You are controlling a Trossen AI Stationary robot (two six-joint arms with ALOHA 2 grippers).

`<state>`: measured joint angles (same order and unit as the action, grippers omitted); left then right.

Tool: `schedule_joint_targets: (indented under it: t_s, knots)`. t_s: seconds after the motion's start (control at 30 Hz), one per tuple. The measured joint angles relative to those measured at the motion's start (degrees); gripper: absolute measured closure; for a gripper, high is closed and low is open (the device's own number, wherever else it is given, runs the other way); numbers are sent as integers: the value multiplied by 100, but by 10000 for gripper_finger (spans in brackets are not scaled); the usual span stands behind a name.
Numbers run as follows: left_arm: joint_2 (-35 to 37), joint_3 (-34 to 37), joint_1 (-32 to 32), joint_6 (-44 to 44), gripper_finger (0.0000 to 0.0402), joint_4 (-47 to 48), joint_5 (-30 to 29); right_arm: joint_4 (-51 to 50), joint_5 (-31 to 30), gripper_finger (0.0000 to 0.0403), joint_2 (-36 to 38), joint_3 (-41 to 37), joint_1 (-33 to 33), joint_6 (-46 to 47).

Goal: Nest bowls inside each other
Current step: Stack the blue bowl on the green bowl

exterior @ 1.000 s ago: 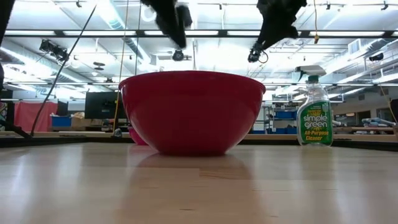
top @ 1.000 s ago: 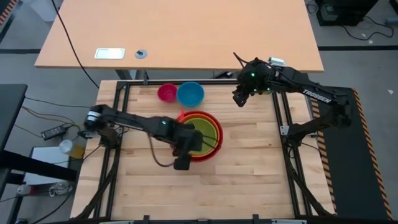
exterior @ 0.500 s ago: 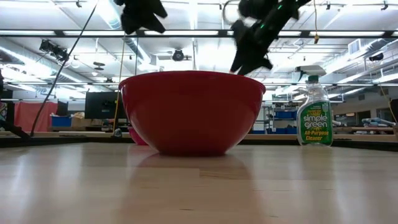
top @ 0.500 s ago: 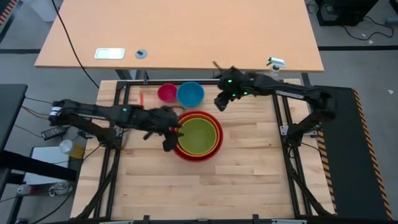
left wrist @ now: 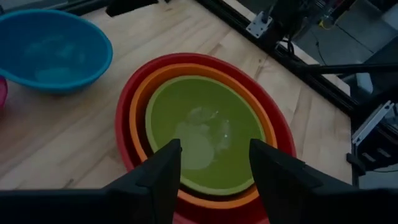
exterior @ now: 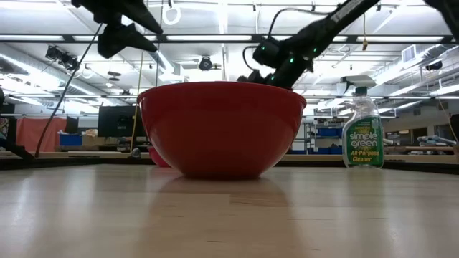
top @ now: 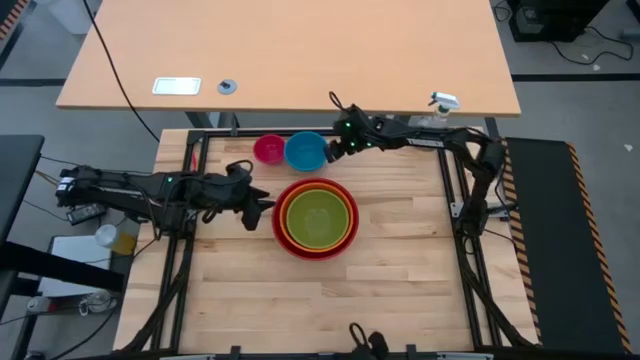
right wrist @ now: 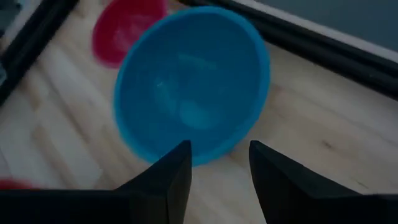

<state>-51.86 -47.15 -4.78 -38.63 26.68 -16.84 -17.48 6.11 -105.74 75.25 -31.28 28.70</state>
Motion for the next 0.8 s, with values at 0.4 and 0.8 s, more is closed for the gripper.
schedule_joint_targets:
  t_s: [0.4, 0.8]
  knots:
    - [-11, 2, 48, 66, 209, -22, 0, -890, 149, 177, -1570, 1777, -438, -310]
    - [-11, 2, 48, -106, 209, -28, 2, -2002, 427, 202, -2356, 2802, -404, -576]
